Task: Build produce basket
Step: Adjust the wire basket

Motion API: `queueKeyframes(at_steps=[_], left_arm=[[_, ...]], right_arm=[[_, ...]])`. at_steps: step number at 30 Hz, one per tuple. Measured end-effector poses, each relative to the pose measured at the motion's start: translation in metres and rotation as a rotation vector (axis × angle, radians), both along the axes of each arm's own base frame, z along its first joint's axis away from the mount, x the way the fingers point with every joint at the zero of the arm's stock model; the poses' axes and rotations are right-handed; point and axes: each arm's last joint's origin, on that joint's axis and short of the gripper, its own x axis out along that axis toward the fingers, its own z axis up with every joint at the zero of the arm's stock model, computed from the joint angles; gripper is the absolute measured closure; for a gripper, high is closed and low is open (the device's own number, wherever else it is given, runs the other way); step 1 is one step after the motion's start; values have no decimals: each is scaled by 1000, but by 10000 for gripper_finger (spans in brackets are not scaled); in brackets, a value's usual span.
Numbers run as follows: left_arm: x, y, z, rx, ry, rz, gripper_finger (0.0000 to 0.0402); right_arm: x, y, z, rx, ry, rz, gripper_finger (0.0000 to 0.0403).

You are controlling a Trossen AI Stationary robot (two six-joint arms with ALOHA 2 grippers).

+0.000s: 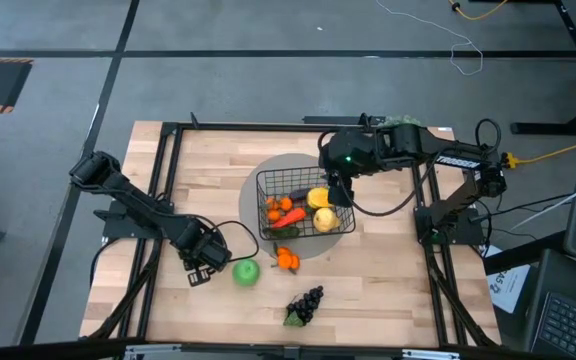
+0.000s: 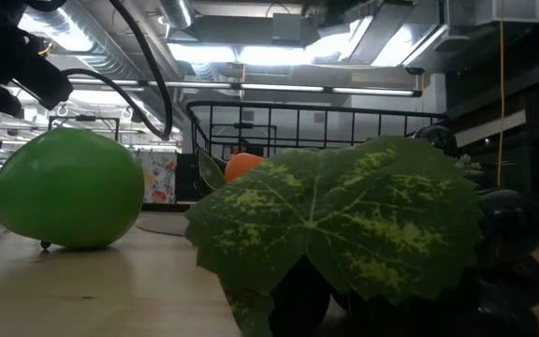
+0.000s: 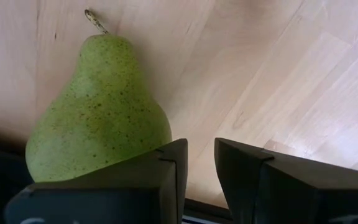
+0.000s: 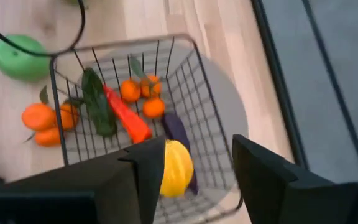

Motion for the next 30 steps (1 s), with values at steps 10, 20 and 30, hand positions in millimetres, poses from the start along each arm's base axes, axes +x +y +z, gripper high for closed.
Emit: queueKeyframes(at_steps=[10,20,30], left_arm=[[0,0,0,0,0,0,333],[-1,-2,0,3,-7,-9,333],[1,-3,0,-5,-22,-3,333]], right_arm=[[-30,1,-15,157,274,-303,229],[-32,13,-76,223,504,-365,229],[-50,17,-169,231,749,-491,229]])
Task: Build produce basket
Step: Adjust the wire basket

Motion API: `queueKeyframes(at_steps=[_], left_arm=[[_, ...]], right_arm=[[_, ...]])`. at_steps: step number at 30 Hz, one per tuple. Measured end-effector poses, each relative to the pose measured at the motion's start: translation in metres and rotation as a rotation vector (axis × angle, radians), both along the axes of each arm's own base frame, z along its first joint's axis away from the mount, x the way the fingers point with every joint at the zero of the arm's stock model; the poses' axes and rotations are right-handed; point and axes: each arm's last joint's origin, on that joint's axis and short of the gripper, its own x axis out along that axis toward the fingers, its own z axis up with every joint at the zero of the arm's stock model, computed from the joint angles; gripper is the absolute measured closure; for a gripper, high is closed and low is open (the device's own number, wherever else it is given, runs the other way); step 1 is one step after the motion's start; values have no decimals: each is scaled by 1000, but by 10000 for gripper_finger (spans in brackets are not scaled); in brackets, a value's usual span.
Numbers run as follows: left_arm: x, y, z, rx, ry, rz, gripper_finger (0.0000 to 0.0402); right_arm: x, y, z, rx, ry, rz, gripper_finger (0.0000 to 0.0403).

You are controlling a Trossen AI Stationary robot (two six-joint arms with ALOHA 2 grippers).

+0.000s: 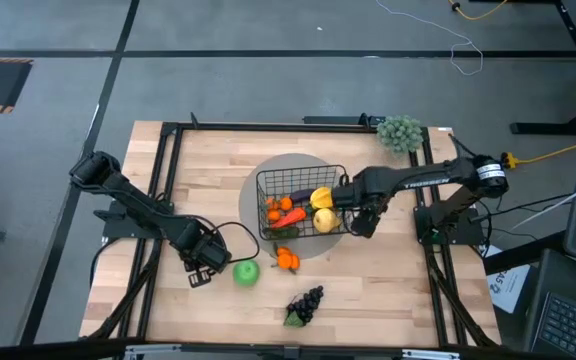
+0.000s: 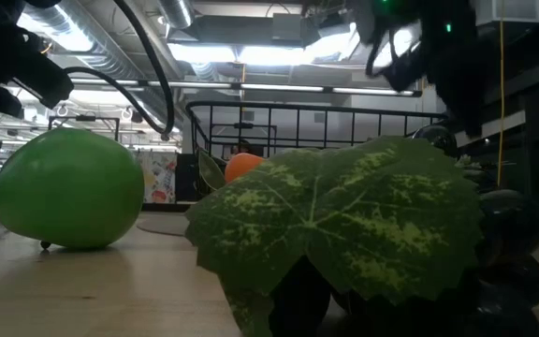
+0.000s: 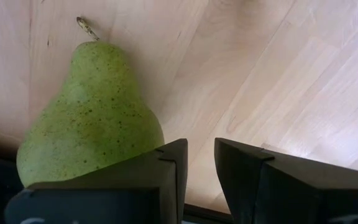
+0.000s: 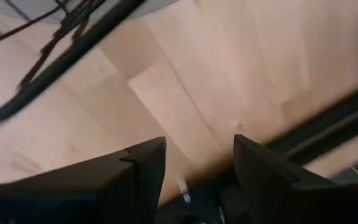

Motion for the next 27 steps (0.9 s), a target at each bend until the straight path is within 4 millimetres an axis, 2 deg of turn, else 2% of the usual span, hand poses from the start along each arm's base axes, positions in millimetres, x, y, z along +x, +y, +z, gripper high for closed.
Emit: queueKeyframes(at_steps=[4,8,14,20,27], left_arm=[[0,0,0,-6,0,2,333],[0,0,0,-11,8,26,333],[0,0,0,-12,7,21,333],[0,0,0,-8,6,21,333],[0,0,0,-6,4,21,333]], right_arm=[[3,0,-26,5,-70,14,229],[9,0,-35,6,-157,11,229],[22,-1,-25,-30,-261,19,229],[28,-6,-11,-194,-307,51,229],[30,-14,-5,-369,-312,76,229]])
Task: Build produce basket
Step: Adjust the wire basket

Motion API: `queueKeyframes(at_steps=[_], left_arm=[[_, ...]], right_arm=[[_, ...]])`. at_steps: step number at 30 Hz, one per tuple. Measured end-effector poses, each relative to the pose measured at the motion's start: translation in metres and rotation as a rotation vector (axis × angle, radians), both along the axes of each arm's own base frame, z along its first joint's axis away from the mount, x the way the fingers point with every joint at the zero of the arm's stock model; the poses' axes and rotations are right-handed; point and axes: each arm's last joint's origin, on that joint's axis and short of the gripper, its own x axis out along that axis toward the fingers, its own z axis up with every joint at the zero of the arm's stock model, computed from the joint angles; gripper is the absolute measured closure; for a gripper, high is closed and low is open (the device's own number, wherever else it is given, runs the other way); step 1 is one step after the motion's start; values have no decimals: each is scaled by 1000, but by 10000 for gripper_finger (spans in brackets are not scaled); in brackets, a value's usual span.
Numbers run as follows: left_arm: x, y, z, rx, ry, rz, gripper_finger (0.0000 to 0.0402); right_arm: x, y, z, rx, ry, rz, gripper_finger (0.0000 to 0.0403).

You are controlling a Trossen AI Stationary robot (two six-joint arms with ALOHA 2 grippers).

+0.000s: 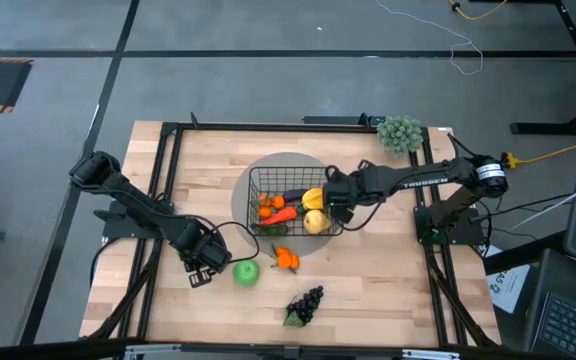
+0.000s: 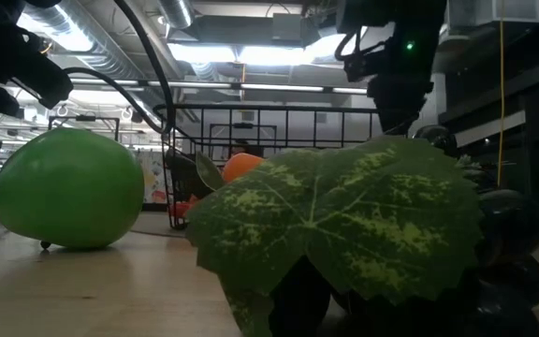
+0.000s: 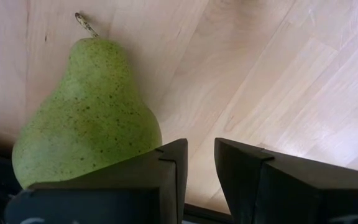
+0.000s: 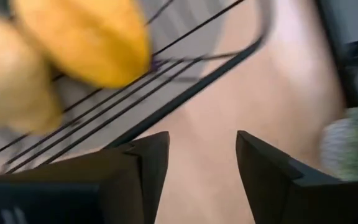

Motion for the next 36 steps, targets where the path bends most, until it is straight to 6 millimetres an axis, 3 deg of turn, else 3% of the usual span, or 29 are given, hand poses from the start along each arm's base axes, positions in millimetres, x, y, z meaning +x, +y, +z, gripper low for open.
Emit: queueKeyframes(at_steps=[7,12,19,24,29,36], left_arm=[[0,0,0,1,0,0,333],[0,0,0,3,-2,0,333],[0,1,0,26,-15,1,333],[1,1,0,32,-18,3,333],[1,1,0,49,-30,5,333],[1,1,0,43,-28,5,333]], right_arm=[[0,-8,6,-215,-3,-25,229],[11,-1,29,-94,-82,19,229],[27,16,89,-65,-268,148,229],[36,38,111,198,-386,368,229],[46,62,98,423,-464,622,229],[53,73,42,467,-523,584,229]])
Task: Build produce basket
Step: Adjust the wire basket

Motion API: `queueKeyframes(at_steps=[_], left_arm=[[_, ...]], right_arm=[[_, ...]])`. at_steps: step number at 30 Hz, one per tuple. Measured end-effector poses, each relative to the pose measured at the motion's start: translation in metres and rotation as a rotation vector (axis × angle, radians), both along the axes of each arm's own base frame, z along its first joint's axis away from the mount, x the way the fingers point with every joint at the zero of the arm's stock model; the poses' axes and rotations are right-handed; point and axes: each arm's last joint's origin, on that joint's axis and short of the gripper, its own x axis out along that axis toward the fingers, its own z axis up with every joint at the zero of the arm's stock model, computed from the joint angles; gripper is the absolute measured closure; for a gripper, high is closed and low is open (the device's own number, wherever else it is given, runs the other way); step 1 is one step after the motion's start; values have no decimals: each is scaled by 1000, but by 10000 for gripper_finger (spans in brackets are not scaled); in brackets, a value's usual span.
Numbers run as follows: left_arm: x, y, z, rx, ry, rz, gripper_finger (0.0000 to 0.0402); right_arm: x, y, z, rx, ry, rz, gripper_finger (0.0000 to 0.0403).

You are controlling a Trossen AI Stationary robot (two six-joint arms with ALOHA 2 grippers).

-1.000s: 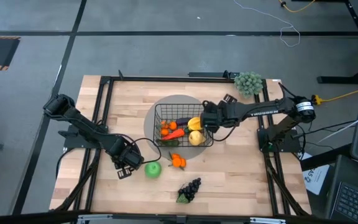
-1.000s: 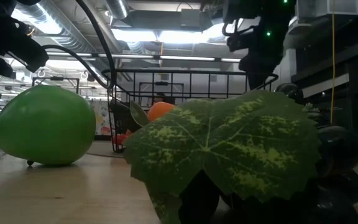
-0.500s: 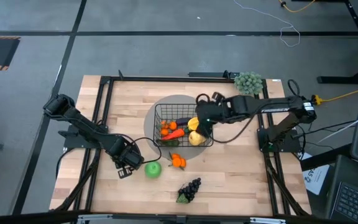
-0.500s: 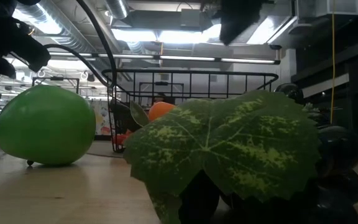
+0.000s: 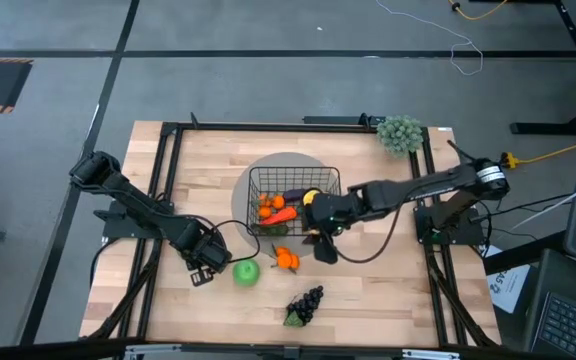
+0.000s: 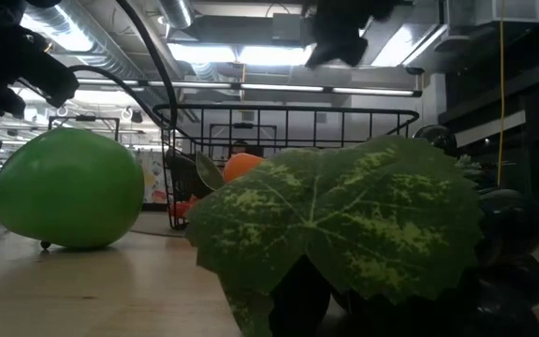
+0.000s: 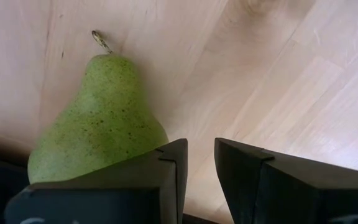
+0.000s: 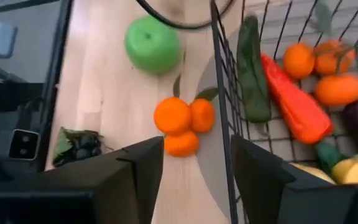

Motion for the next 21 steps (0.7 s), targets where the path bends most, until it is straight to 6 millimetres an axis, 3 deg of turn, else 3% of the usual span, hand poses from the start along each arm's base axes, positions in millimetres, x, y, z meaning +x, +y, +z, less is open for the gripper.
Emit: queueKeyframes(at_steps=[4,10,18,21], left_arm=[[0,0,0,-2,1,0,333],[0,0,0,-3,2,0,333],[0,0,0,-4,-1,0,333],[0,0,0,-4,-1,0,333]], right_arm=[[-1,0,-23,33,-11,-29,229],[0,2,-40,89,20,12,229],[17,-4,-69,45,53,-22,229],[22,-7,-69,14,-1,-44,229]])
